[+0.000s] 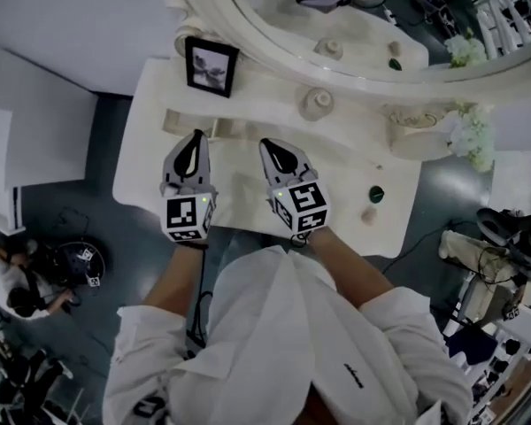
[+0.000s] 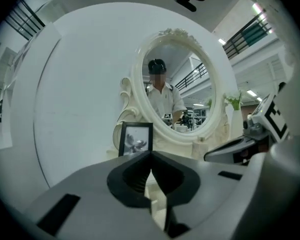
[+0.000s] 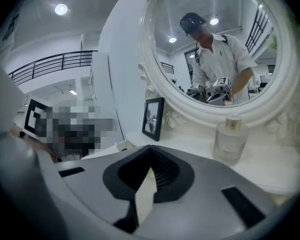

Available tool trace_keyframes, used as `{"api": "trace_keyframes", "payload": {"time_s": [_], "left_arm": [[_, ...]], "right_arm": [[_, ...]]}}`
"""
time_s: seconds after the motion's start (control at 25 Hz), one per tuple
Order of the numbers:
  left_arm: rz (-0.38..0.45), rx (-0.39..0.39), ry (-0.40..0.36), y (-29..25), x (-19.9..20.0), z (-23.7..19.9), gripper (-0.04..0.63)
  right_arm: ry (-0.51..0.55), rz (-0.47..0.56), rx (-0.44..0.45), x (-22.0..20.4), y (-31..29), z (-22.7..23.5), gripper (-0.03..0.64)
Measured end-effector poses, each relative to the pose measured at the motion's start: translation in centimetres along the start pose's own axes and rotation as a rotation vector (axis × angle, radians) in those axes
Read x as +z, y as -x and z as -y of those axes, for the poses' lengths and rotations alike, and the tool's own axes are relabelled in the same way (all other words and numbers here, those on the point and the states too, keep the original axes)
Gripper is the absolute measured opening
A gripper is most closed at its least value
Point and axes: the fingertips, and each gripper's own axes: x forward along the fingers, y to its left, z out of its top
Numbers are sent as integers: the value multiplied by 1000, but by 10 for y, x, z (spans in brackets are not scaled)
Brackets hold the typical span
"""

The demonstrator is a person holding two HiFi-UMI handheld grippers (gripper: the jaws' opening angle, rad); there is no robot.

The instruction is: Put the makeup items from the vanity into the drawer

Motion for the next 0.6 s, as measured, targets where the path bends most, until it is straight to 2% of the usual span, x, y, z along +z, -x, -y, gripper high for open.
{"api": "trace_keyframes", "payload": {"time_s": [0.24, 0.52, 0.6], "left_arm": [[49, -80, 46, 9, 29, 55, 28], [103, -247, 0, -2, 59, 116, 28], [100, -272, 1, -3, 66, 129, 28]], "right_arm": [[-37, 118, -135, 23, 74, 38, 18], [-68, 186, -298, 22, 155, 82, 18], [-73, 197, -342, 21, 180, 94, 17]]}}
